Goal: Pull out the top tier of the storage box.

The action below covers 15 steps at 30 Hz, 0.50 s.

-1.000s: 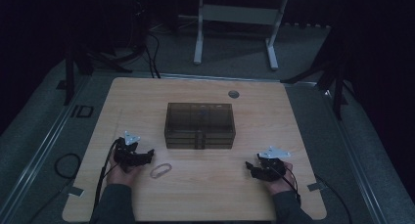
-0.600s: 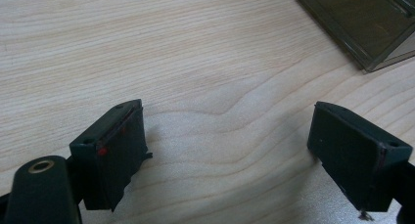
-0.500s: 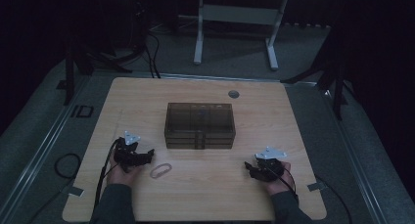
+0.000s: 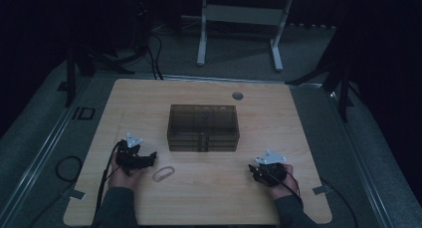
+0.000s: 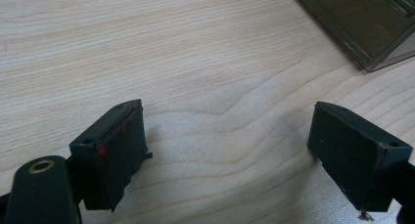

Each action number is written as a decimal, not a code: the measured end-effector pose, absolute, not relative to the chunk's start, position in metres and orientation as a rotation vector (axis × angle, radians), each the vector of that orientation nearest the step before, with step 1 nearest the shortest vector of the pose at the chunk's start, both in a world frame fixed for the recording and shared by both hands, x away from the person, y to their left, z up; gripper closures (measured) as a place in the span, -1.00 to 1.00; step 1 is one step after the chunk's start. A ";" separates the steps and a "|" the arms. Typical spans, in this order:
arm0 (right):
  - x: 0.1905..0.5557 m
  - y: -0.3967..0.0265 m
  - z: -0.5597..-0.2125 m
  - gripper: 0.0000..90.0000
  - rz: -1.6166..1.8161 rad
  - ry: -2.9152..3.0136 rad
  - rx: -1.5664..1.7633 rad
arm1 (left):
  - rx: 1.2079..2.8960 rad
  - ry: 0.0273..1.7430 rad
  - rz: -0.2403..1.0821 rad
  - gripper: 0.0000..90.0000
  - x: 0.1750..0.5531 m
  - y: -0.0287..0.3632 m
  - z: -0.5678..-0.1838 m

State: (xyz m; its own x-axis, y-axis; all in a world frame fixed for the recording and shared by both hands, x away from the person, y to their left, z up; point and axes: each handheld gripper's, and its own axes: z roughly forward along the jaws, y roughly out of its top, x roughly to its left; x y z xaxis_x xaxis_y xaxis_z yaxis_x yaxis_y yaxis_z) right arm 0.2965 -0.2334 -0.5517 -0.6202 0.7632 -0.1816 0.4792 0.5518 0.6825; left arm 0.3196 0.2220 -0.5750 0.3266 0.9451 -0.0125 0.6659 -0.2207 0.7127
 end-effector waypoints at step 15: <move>0.293 -0.221 -0.544 0.25 0.801 2.358 0.973 | 1.973 1.413 0.578 -0.68 0.320 0.222 -0.575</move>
